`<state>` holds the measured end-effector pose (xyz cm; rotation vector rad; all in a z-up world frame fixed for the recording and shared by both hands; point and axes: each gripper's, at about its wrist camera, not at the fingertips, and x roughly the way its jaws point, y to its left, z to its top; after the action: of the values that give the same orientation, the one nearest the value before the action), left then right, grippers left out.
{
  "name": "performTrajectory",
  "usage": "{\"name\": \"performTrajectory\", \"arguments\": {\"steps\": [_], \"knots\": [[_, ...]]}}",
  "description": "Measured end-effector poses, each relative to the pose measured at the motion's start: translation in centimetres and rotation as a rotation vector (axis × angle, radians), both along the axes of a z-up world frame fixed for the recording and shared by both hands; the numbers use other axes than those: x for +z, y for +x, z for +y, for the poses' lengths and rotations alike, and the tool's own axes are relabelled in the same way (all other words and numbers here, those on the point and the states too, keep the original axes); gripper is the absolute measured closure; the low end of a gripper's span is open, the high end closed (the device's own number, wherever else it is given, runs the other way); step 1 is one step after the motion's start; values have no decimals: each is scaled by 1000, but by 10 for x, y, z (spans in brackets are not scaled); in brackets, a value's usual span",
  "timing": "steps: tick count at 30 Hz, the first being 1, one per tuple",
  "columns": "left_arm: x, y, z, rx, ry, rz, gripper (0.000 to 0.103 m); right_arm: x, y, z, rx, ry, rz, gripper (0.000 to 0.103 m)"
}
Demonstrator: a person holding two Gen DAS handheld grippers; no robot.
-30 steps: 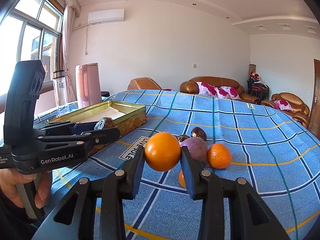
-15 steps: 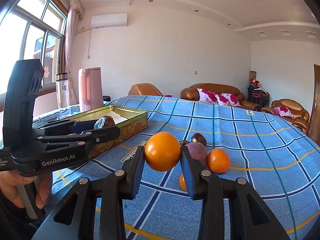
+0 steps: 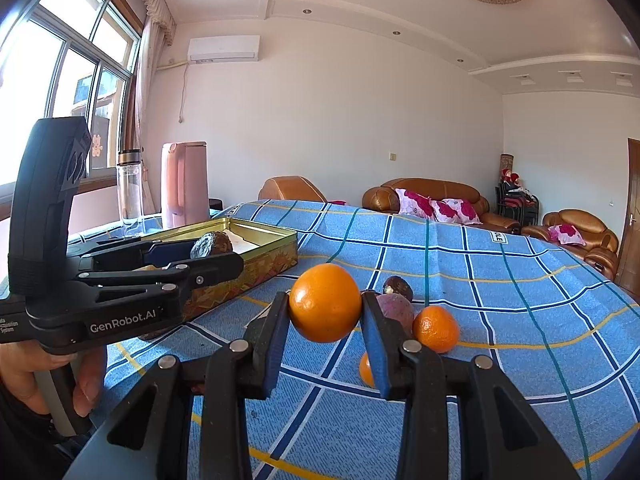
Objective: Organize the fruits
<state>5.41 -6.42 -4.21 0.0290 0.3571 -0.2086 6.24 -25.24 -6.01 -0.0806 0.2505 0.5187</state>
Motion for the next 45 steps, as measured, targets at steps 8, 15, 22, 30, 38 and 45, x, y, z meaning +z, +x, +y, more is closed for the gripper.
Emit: {"name": "performTrajectory", "arguments": {"steps": [8,15,22,30,38,45], "knots": [[1,-3,-1,5,4,-19,61,-1,-3,0,3,0,-22,65],[2,-5,-1,10,10,-40,61,0,-5,0,8,1,-36,65],[2,-9,-2,15,15,-57,61,0,-9,-1,12,7,-54,65],[3,-13,-7,18,36,-83,61,-1,-16,-4,15,11,-88,65],[5,-17,-8,20,49,-103,61,-4,-20,-5,18,10,-112,65],[6,-18,-6,25,47,-96,61,-3,-19,-5,22,2,-109,65]]}}
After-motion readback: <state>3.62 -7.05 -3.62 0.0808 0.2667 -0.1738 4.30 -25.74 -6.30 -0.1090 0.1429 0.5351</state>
